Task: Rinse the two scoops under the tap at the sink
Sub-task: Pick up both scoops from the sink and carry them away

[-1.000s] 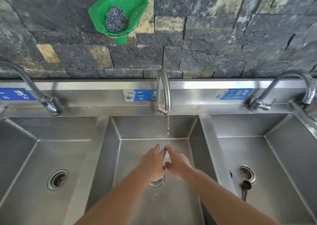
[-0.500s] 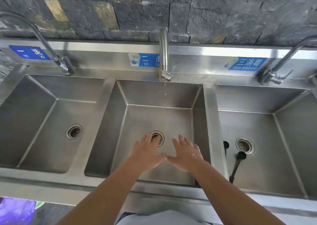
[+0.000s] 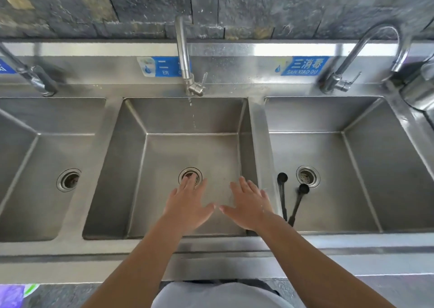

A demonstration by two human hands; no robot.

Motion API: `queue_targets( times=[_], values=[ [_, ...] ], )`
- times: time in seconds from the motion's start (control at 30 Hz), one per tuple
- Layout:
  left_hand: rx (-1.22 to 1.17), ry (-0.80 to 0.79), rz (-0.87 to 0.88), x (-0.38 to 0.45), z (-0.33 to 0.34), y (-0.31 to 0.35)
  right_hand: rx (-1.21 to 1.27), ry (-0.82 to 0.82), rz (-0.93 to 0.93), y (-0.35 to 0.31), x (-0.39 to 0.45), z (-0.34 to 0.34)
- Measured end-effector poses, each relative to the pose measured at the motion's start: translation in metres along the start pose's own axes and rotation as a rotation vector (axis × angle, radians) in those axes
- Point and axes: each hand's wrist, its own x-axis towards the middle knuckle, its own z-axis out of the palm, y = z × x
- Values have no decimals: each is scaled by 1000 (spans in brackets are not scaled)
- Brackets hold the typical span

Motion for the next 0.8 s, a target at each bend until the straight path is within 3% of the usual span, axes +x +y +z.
queue_targets(
  times=[0.43, 0.7, 0.8],
  values=[
    [61, -74, 467, 40, 11, 130, 291, 117, 492, 97, -73, -12],
    [-179, -270, 446, 65, 36, 219, 481, 83, 573, 170, -71, -2],
    [-251, -367, 338, 83, 54, 249, 533, 52, 555, 202, -52, 1]
  ],
)
